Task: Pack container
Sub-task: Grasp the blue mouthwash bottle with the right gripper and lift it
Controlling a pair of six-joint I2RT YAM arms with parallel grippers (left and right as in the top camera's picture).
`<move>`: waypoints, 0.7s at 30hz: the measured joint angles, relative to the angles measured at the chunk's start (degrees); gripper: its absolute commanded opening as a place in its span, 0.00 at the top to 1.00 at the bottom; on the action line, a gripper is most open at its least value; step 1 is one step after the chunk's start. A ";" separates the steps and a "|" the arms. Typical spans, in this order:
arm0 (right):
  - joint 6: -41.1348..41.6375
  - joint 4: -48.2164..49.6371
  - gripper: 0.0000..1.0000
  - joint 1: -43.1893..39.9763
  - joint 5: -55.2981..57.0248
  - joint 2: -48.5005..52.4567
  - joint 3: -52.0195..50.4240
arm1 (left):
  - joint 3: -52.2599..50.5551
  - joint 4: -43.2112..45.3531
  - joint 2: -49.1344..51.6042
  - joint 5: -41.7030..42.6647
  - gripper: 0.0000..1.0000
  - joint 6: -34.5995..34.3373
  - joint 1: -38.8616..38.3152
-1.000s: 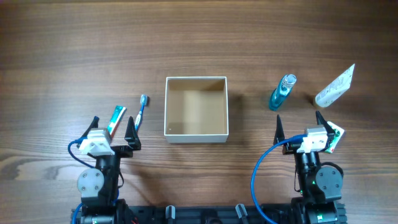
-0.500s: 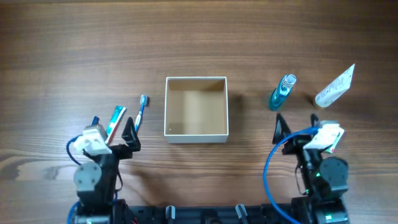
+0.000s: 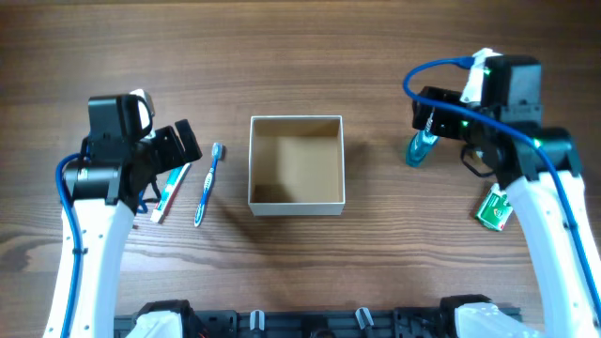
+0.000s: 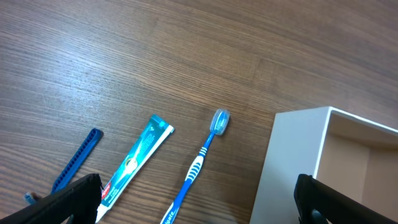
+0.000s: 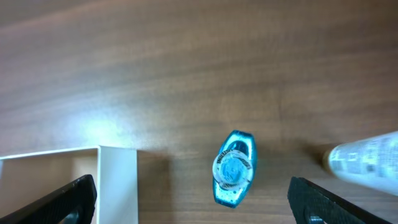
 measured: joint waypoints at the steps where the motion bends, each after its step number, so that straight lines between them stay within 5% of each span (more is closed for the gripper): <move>1: 0.46 -0.15 0.04 -0.02 0.07 1.20 0.00 | 0.22 -0.02 0.79 0.00 0.00 0.02 0.00; 8: 7.58 -1.77 0.11 -1.36 4.26 10.97 0.04 | 0.22 -0.31 1.44 0.00 0.00 0.00 0.00; 16: 12.61 -2.05 0.62 -1.36 4.57 18.10 0.04 | 0.22 -0.31 1.44 -0.02 0.00 0.00 0.00; 21: 13.70 -1.86 0.82 -1.36 4.76 18.10 0.04 | 0.22 -0.33 1.44 0.00 0.00 0.00 0.00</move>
